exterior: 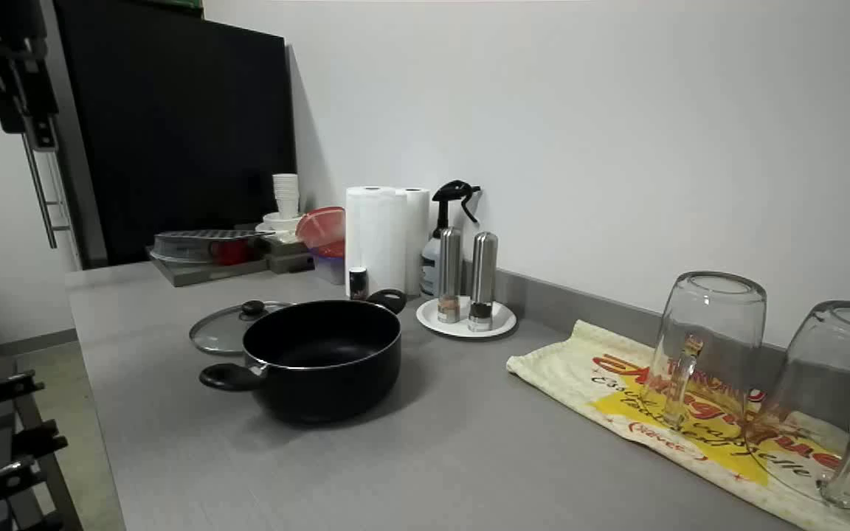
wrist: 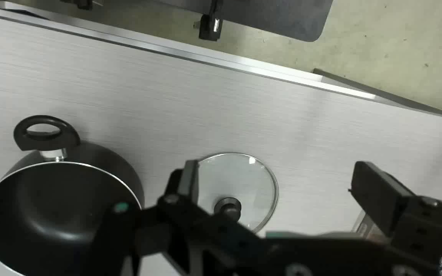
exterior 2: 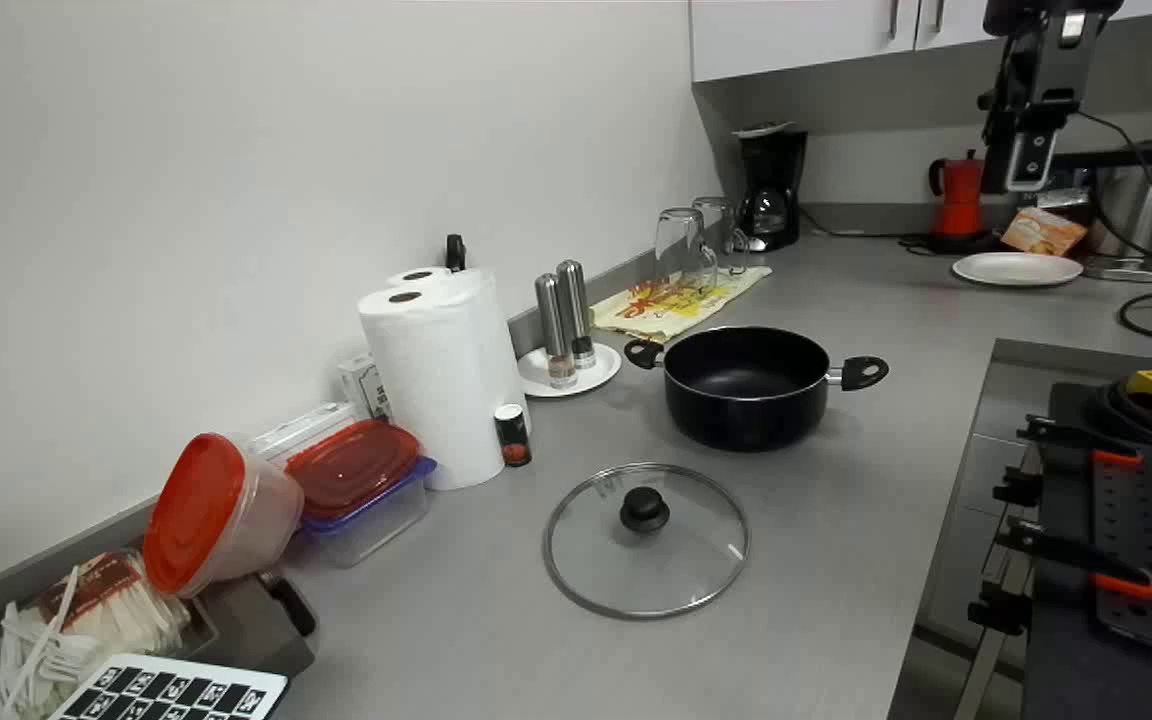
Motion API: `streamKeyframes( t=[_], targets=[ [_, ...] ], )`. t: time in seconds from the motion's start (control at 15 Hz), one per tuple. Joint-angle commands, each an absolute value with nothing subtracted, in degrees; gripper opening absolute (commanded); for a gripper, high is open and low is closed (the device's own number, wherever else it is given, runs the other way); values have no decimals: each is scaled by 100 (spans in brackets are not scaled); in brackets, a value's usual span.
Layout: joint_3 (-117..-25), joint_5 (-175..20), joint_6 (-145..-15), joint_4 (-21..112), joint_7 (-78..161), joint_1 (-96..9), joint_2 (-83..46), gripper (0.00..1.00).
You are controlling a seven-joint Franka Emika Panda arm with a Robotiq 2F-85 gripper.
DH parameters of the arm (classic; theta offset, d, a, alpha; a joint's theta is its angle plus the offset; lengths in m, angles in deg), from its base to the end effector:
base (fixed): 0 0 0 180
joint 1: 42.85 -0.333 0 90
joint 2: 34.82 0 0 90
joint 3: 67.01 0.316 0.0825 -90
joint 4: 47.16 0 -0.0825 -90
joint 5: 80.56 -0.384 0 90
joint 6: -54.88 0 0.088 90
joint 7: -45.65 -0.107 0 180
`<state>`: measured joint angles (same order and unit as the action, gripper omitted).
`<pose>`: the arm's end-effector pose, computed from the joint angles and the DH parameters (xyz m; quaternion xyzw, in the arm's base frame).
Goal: Put the lid on the pot.
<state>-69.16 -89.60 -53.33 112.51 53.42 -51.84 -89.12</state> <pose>0.2736 0.0450 0.4607 -0.9893 -0.1113 -0.0242 0.0906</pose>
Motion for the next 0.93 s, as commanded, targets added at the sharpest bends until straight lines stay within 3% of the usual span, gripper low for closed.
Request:
streamKeyframes(
  t=[0.0,0.4,0.87],
  targets=[
    [-6865,-9003,-5304,11263,5386,-5121,-8904,100],
    [-6865,-9003,-5303,11289,5385,-5121,-8883,100],
    [-6452,-9044,-5376,9737,5323,-5407,-6948,100]
  ],
)
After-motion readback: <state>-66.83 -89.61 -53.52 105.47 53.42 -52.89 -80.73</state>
